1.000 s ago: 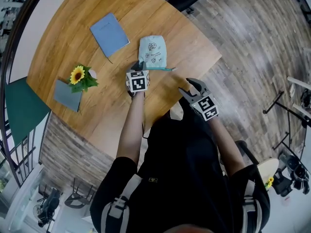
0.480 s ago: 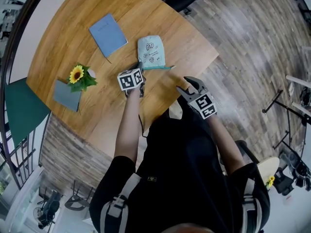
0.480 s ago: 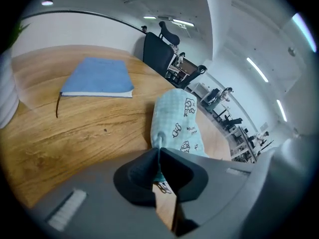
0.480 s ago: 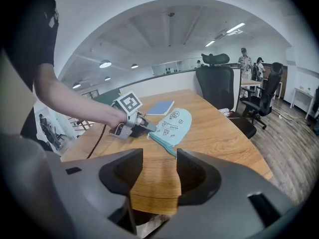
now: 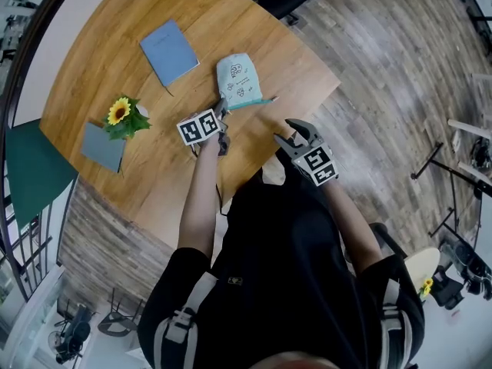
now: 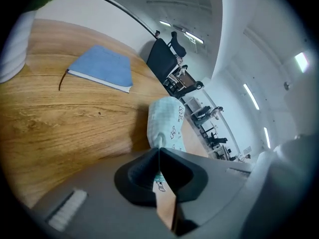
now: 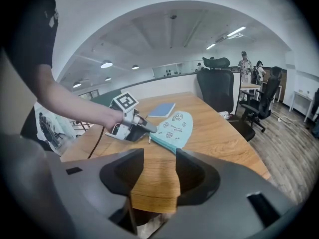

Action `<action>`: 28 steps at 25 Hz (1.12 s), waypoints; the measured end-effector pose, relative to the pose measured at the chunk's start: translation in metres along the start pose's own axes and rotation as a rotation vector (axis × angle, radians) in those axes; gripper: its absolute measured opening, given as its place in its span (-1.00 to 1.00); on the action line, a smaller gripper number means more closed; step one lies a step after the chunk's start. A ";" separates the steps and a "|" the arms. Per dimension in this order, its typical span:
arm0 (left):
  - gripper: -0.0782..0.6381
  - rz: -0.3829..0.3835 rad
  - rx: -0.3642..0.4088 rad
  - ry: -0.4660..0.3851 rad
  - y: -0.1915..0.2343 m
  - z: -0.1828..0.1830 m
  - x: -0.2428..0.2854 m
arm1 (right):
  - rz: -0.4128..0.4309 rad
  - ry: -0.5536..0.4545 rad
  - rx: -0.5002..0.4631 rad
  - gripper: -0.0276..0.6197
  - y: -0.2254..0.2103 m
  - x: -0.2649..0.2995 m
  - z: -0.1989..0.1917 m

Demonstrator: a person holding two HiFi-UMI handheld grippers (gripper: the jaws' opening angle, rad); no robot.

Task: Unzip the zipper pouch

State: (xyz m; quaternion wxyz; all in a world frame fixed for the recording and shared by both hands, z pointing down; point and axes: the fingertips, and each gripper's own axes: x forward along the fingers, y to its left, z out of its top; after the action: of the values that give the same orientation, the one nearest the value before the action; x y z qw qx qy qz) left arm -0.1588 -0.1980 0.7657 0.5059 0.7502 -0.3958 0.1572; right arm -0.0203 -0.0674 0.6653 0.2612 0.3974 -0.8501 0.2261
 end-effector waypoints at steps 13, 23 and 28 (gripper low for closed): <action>-0.75 -0.106 -0.126 -0.063 -0.041 -0.004 -0.023 | 0.014 -0.049 -0.004 -0.29 0.005 -0.010 0.010; -0.76 -0.189 -0.253 -0.113 -0.079 -0.005 -0.037 | 0.023 -0.072 -0.018 -0.33 -0.009 -0.024 0.012; -0.76 -0.238 -0.350 -0.164 -0.094 0.001 -0.044 | 0.037 -0.073 -0.031 -0.33 -0.018 -0.028 0.011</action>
State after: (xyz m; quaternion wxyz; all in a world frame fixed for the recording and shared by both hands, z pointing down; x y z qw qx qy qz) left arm -0.1164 -0.1630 0.6779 0.6097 0.7025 -0.3653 -0.0363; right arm 0.0063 -0.0684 0.6421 0.2319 0.3856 -0.8697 0.2030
